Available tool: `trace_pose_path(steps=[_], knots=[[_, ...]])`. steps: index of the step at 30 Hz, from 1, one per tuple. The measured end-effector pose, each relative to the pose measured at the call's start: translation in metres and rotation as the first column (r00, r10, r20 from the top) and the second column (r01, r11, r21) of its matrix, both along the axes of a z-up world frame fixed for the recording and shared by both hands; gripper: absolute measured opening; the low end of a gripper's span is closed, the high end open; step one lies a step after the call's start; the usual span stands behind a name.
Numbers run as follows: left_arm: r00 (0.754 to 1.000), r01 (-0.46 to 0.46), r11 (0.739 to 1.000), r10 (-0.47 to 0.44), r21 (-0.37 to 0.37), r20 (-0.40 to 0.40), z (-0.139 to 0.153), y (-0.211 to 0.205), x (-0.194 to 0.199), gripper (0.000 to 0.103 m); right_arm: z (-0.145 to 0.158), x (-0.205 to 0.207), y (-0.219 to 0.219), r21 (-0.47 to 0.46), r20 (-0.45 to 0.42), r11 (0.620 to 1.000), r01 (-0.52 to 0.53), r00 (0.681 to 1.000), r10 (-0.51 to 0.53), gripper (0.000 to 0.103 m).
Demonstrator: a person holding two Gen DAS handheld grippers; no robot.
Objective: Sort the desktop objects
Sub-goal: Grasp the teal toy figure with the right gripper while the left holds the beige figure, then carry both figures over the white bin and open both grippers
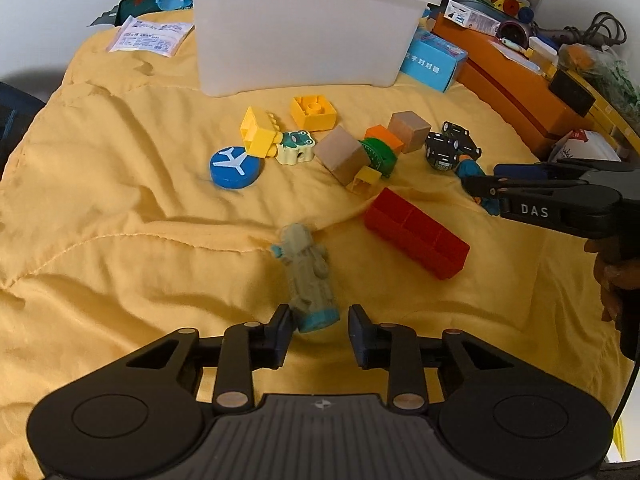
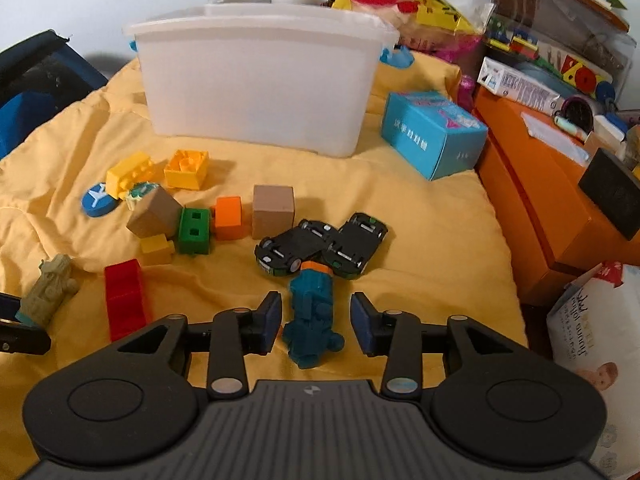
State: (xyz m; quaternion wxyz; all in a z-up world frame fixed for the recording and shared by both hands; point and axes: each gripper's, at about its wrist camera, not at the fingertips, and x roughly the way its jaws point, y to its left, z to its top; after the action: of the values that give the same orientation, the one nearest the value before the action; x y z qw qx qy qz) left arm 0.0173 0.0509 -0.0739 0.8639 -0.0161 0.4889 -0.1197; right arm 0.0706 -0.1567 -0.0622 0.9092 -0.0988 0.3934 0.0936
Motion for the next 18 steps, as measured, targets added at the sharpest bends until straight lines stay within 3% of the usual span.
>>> trace_pose_path(steps=[4, 7, 9, 18], knots=[[1.0, -0.021, 1.0, 0.021, -0.018, 0.008, -0.001, 0.001, 0.004, 0.035, -0.006, 0.004, -0.001, 0.014, -0.043, 1.0, 0.004, 0.999, -0.003, 0.039], [1.0, -0.022, 1.0, 0.022, -0.017, 0.019, -0.002, -0.001, 0.008, 0.033, -0.005, 0.0, -0.001, 0.024, -0.055, 1.0, -0.017, 0.998, 0.018, 0.03], [0.999, -0.02, 1.0, 0.02, -0.013, 0.025, -0.002, -0.001, 0.009, 0.026, -0.003, -0.005, 0.001, 0.026, -0.064, 0.999, -0.036, 0.997, 0.038, 0.03], [0.998, 0.0, 1.0, 0.001, -0.027, 0.061, 0.007, -0.001, 0.002, 0.025, 0.003, -0.021, 0.004, 0.037, -0.057, 0.997, -0.065, 0.996, 0.067, 0.03]])
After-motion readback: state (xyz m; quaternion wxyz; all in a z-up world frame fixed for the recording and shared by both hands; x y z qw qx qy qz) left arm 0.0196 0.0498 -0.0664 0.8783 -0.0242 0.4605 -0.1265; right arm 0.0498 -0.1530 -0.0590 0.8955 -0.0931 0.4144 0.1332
